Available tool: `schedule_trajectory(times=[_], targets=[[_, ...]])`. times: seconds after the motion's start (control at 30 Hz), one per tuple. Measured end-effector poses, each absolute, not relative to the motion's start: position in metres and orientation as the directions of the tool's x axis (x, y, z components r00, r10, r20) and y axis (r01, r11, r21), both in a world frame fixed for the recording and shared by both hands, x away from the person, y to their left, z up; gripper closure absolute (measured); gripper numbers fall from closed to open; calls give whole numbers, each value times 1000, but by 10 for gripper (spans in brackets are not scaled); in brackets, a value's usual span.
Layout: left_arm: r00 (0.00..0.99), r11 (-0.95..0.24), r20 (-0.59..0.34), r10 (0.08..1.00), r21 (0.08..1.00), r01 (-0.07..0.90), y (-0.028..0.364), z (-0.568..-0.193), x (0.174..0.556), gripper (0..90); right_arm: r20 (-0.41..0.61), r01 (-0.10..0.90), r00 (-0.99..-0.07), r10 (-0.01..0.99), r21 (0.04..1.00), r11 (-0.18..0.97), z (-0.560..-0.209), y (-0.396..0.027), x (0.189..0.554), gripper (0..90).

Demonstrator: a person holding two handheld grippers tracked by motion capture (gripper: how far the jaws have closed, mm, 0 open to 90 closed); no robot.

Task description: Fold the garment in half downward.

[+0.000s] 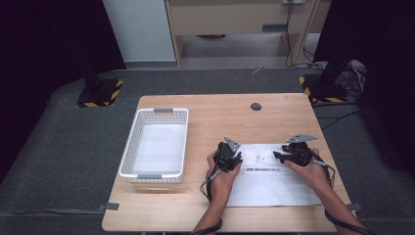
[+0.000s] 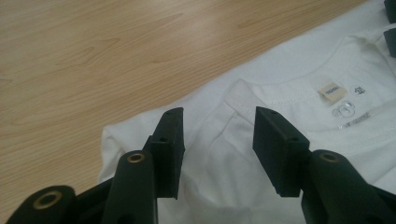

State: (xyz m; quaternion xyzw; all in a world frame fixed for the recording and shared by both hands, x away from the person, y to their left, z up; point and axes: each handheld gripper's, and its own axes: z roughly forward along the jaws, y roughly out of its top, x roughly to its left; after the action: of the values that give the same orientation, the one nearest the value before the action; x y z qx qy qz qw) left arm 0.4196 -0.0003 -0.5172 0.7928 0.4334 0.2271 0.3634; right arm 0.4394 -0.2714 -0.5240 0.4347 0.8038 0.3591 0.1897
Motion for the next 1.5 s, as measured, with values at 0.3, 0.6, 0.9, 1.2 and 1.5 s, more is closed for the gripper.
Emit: schedule_trajectory(times=[0.3,0.6,0.9,1.2,1.5], targets=[[564,-410,64,823,755,512,-13,-528,426,568,-16,552,-577,816,729,405,-530,-266,439,645],[608,-469,111,786,748,470,-22,-531,427,753,8,549,-590,807,737,394,-530,-264,434,784],[595,-443,90,799,756,481,-22,-526,426,858,17,536,-592,806,755,378,-523,-265,427,790],[594,-430,94,799,780,455,-12,-508,414,900,12,510,-603,798,774,374,-511,-266,416,792],[588,-417,66,806,769,485,-15,-513,418,646,7,516,-607,794,764,388,-510,-263,412,792]])
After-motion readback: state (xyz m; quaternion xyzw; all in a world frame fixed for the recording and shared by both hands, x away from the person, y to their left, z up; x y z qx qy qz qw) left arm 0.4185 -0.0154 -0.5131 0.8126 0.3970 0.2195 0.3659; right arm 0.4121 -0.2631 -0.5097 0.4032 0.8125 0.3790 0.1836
